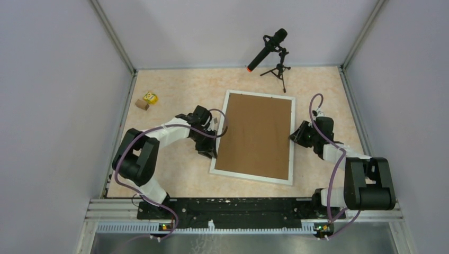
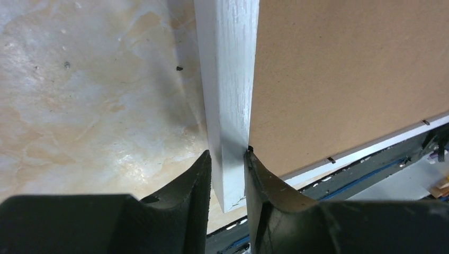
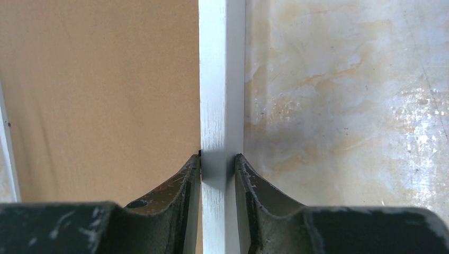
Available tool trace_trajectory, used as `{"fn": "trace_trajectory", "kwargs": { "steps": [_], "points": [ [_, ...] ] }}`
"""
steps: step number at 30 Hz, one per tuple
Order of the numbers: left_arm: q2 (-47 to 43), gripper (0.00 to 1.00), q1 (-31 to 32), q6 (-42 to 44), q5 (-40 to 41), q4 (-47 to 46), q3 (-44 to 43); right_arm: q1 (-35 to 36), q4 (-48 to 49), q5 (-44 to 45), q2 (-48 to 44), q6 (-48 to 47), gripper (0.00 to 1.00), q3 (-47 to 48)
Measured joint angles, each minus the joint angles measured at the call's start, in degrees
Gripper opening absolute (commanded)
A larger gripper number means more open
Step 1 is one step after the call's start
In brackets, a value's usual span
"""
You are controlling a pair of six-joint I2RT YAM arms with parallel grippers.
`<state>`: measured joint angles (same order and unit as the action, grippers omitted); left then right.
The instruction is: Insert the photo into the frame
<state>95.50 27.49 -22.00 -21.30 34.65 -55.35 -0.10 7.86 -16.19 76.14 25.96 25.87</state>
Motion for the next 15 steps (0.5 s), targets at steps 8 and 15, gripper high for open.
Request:
{"fn": "trace_trajectory", "kwargs": {
  "steps": [8,15],
  "points": [
    [3.7,0.35,3.3,-3.8,7.1,6.9,-5.7,-0.1,0.6,-0.1,0.0,0.0,0.25,-0.3],
    [7.8,0.35,6.6,-5.5,13.0,13.6,-11.8,-0.1,0.7,-0.2,0.0,0.0,0.25,-0.4]
  ]
}}
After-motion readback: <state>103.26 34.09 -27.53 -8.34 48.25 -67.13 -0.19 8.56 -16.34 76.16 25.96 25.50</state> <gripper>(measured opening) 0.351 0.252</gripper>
